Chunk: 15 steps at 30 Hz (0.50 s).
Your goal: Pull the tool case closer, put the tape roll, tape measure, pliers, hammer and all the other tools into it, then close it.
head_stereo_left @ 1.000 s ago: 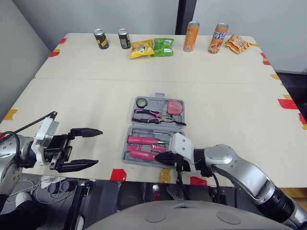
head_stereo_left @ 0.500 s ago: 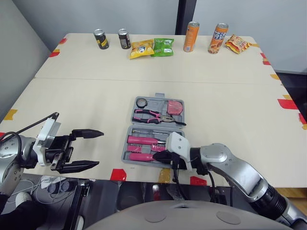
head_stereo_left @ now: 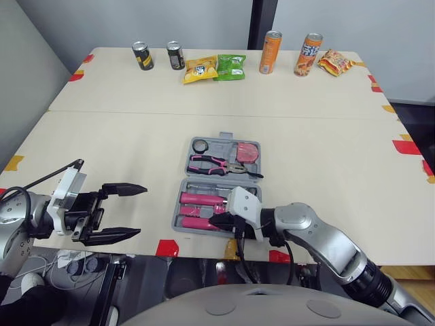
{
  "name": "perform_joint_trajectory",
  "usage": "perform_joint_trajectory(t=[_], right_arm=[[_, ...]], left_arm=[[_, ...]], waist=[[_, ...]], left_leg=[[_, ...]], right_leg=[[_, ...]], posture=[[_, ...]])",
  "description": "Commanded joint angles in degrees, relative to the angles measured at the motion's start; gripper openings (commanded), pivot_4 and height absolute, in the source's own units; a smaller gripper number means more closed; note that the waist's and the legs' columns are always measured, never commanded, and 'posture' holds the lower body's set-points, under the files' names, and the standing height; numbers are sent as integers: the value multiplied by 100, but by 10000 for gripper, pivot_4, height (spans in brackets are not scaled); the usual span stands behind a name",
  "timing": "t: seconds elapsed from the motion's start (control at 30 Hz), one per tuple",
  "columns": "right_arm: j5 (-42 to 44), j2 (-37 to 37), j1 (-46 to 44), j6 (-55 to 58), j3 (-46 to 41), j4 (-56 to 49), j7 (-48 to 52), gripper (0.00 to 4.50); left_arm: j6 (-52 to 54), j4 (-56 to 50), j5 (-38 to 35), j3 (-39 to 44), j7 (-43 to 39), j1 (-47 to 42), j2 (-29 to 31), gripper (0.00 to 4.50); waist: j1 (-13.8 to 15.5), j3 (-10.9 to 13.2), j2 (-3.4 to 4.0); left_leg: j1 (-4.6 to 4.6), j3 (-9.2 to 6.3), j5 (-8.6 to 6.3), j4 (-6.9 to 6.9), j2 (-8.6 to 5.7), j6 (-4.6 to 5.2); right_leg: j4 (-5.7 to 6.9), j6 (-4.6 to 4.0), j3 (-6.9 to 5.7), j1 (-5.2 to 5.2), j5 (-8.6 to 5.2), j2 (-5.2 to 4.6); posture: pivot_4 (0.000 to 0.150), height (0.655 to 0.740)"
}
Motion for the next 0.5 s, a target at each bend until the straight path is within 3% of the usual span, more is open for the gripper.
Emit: perform_joint_trajectory(t=[0.03,0.5], right_arm=[[-186,72,31,14,184,229,-69,423],[-501,416,174,-446,362,556,-265,423]], left_arm=[[-19,-89,-69,43,-244,-13,33,45000],[62,-184,-61,84,-244,7,7,45000]], waist=[[-11,0,0],[-37,-3,-3]], left_leg=[[0,0,0,0,0,0],[1,-1,0,0,0,0]], right_leg=[[0,0,0,0,0,0],[-1,0,0,3,0,0]], posture=[[1500,7400],[1500,7400]])
